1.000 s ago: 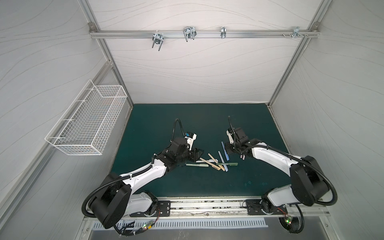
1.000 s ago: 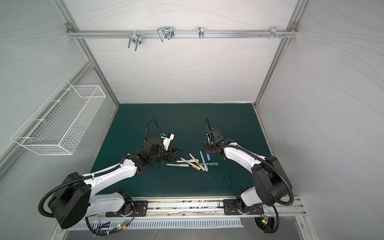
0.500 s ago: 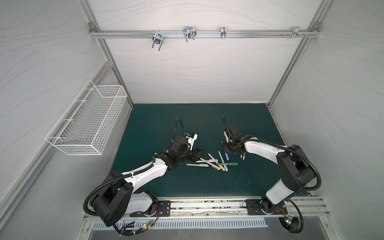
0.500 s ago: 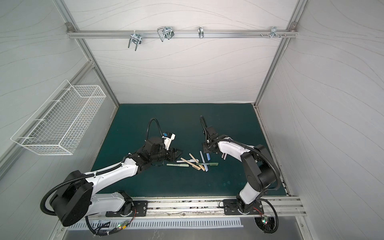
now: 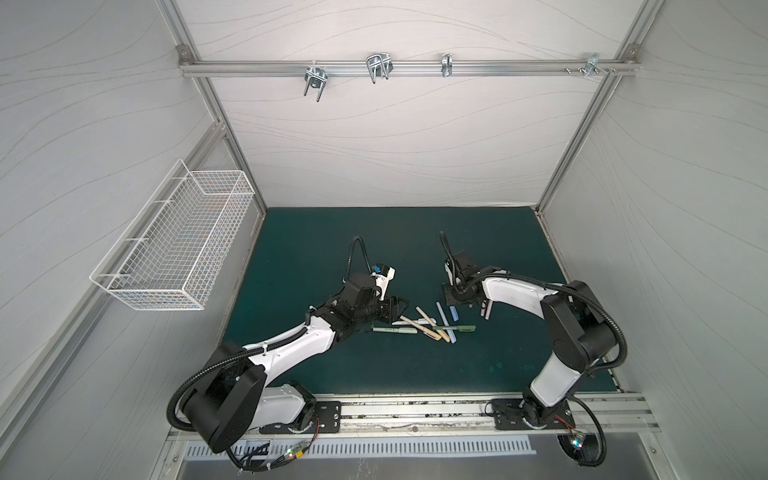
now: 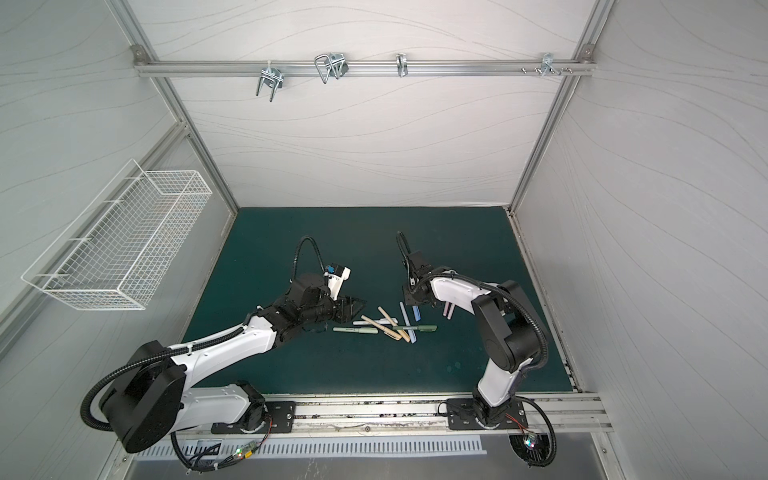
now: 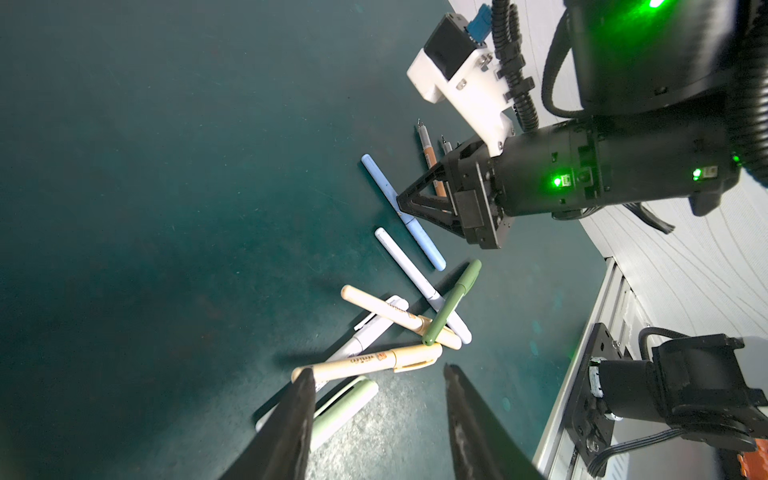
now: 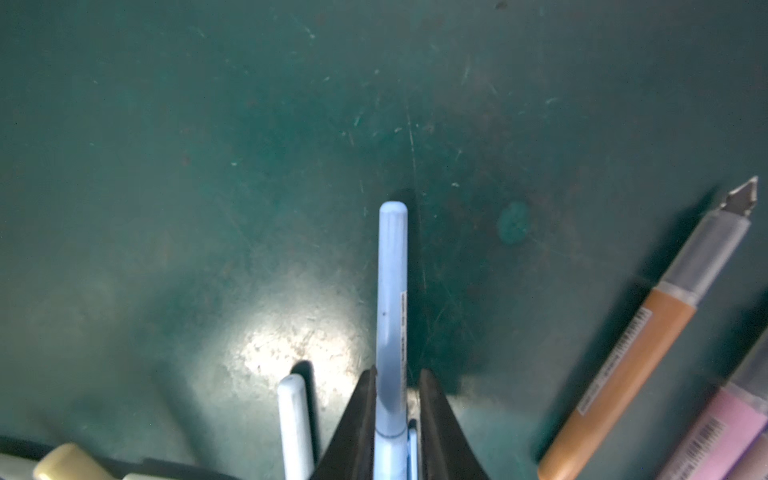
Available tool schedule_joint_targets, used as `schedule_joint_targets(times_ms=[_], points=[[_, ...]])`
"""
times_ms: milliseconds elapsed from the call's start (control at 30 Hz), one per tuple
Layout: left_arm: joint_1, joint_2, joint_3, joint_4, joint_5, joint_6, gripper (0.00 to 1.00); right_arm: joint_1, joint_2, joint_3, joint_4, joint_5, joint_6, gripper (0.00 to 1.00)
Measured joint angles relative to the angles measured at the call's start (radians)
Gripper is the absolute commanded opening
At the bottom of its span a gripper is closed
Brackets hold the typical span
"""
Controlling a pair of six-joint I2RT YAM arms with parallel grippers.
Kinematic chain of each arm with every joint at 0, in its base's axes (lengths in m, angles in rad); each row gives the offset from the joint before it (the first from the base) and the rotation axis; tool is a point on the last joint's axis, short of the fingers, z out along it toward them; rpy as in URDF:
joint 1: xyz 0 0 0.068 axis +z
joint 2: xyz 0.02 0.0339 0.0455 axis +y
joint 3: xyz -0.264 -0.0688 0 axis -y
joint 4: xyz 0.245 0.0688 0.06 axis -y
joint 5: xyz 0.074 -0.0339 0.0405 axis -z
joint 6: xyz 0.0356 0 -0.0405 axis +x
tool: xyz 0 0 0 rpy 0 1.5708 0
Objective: Open the pen caps
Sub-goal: 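Lift the light blue pen with the right gripper toward the left gripper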
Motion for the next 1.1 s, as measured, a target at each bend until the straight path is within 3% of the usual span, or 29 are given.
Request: schedule_joint_targets(times_ms=[367,733,1100], points=[[0.0,0.0,0.002,0.0,0.0,0.0,0.51,0.0,0.034,0.008,-0.005,-0.002,0.0,0.2],[0.0,-0.002,0.002,0.0,0.0,-0.001,0.51,0.016,0.037,0.021,-0.003,0.017,-0.011,0.07],[0.0,-0.08,0.002,-0.003,-0.013,-0.005,0.51,0.072,-0.343,-0.095,0.117,0.055,-0.091,0.03]])
